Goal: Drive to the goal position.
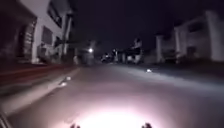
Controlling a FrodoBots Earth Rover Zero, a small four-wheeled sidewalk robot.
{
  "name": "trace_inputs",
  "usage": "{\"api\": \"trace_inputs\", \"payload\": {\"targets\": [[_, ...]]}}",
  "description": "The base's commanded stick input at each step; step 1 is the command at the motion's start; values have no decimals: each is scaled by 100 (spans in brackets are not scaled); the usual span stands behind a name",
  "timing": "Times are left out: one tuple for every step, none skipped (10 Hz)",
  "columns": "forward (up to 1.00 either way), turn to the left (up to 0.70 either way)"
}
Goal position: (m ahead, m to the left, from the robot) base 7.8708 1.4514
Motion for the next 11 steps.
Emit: {"api": "trace_inputs", "payload": {"targets": [[100,0],[100,0],[100,0],[100,0],[100,0],[100,0],[100,0],[100,0],[100,0],[100,0],[100,0]]}}
